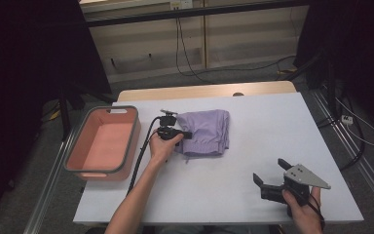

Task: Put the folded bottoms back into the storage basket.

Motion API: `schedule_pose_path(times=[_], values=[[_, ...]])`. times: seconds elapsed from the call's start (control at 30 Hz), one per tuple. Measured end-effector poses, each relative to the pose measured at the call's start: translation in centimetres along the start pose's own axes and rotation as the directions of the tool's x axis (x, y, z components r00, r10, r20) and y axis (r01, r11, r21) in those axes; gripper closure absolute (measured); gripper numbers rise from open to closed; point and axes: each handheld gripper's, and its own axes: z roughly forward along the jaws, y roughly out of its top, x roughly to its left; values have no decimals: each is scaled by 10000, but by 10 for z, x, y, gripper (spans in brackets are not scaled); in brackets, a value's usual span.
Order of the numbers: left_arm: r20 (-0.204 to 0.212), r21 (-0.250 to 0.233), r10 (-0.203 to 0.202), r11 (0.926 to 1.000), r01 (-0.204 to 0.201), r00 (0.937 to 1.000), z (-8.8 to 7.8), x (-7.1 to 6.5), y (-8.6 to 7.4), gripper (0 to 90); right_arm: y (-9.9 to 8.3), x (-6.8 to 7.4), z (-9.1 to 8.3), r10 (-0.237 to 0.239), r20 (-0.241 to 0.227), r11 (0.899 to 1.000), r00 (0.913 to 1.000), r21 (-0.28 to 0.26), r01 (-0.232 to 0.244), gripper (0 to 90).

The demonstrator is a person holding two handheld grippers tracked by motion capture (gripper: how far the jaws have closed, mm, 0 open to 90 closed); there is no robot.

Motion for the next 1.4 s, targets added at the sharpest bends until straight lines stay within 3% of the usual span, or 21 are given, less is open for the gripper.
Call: schedule_pose_path(times=[0.2, 0.43, 0.67, 0.8, 0.87, 1.0, 1.4], values=[[-154, -358, 450, 9983, -455, 9989, -5, -6, 1, 849, 0, -1, -1, 21, 19, 10000, 10000, 8, -21, 23], [-356, -950, 878, 9913, -908, 9955, -14, -15, 3, 853, 0, -1, -1, 18, 23, 10000, 10000, -16, -18, 22], [-611, -1443, 1675, 9740, -1747, 9840, -24, -29, 5, 856, 0, -2, -2, 34, 34, 10000, 10000, -57, -33, 23], [-624, -1713, 1907, 9650, -1987, 9797, -30, -35, 6, 856, 0, -1, -2, 33, 53, 10000, 10000, -34, -33, 23], [-417, -1724, 1832, 9670, -1877, 9822, -33, -35, 7, 856, 0, -1, -2, 24, 33, 10000, 10000, -35, -24, 23], [-493, -1788, 1934, 9635, -1991, 9799, -37, -36, 8, 857, 0, -1, -2, 27, 12, 10000, 10000, -34, -27, 23], [-681, -2221, 2274, 9458, -2370, 9714, -52, -47, 6, 857, 0, -1, -1, 43, 18, 10000, 10000, -30, -43, 23]])
